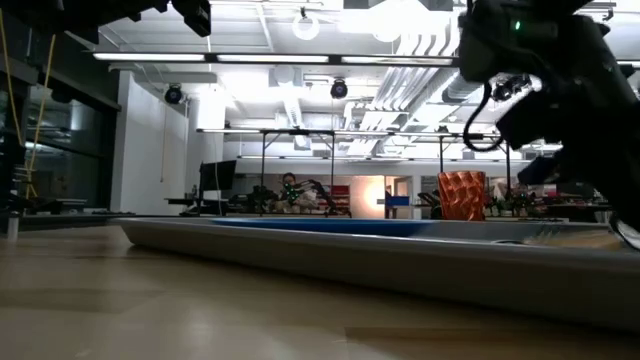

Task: Pick and place plate/cup/fork/spoon on tray
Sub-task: Put the yellow spoon on the right side of the gray serving tray

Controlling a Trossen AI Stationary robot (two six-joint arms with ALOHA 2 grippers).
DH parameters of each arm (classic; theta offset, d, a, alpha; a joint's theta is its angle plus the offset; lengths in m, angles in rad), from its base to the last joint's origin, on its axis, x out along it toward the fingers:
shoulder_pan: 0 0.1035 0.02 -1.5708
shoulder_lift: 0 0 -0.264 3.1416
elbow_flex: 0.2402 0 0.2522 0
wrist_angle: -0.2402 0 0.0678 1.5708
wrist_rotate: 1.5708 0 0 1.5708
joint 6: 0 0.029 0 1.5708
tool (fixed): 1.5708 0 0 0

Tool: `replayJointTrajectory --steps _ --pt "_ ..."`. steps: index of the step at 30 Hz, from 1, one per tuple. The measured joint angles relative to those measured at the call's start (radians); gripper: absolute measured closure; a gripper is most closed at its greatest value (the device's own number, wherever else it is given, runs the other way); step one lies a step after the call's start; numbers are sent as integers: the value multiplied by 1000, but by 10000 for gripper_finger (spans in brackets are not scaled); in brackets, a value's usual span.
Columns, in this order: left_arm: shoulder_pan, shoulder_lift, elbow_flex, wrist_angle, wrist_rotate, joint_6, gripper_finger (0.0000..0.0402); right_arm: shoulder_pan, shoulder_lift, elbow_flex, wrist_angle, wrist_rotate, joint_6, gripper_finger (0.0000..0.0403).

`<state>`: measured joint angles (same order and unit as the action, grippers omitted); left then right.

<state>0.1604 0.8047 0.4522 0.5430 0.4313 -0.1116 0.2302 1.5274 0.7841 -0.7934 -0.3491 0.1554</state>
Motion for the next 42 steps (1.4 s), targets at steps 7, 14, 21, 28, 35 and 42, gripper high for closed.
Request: replayJointTrajectory --steps 7,14,21,28,35,42 --pt "0 0 0 -1 0 0 277 0 60 3 5 -25 -112 402" --pt "0 0 0 -7 0 0 277 0 59 3 11 -17 -81 402" --pt "0 0 0 -22 0 0 277 0 60 8 7 -15 51 402" --pt "0 0 0 -23 0 0 277 0 62 59 -9 34 106 393" --pt "0 0 0 -23 0 0 277 0 62 76 -44 67 186 324" --pt "0 0 0 -23 0 0 277 2 62 77 -100 57 138 275"
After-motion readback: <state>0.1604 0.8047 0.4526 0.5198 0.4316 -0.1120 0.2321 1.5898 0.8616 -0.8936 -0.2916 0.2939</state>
